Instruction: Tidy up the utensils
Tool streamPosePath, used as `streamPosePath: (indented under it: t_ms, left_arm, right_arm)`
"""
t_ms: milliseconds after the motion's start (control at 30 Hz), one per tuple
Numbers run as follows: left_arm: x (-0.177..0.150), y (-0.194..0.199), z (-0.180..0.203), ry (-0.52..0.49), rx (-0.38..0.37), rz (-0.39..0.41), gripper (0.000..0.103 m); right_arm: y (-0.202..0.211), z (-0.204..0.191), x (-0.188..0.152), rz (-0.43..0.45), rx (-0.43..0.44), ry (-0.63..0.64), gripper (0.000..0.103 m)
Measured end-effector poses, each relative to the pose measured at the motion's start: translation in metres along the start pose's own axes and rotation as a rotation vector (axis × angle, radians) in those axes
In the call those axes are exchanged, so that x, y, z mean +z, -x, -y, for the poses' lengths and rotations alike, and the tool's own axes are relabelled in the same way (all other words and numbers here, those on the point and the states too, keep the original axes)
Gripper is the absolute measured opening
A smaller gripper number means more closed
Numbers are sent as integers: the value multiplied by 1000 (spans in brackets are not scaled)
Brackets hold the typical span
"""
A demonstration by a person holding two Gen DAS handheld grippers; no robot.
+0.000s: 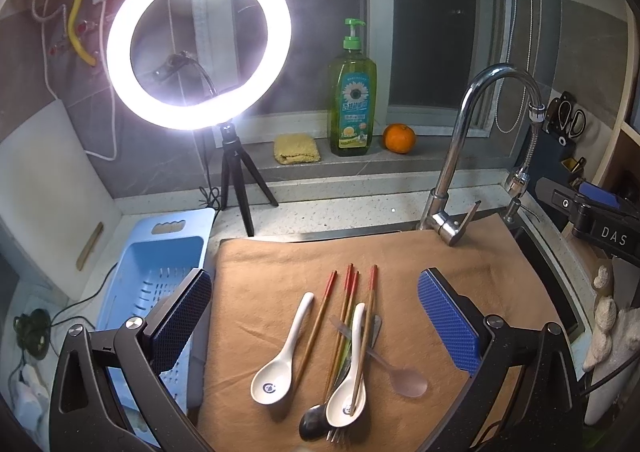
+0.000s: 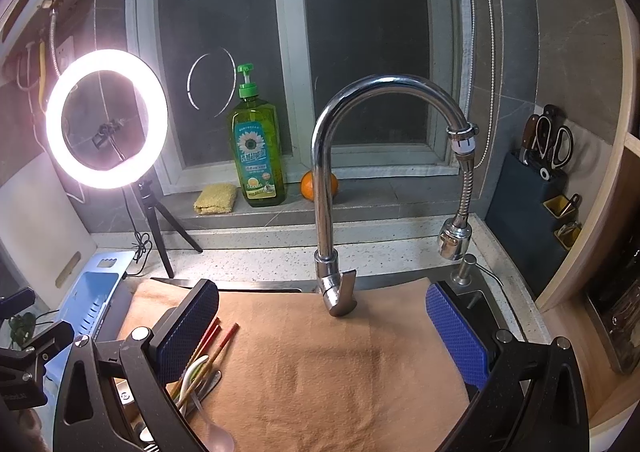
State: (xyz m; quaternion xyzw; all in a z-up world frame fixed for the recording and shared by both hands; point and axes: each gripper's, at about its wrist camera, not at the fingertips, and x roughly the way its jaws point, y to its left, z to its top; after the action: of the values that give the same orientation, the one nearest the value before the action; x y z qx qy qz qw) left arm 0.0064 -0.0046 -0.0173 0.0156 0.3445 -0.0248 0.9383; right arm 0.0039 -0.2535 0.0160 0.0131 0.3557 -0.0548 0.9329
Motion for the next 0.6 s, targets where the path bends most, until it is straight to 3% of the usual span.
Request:
streamPosePath:
  t_ms: [400,600]
  left_arm:
    - [-8,-5,-30,22,47,-25,102]
    - [-23,-13,-62,57,96,-75,97]
  right_arm:
    - [-12,-15,-4,-18,48,2,103]
    - [-32,-28,-9,-82,137,-6,103]
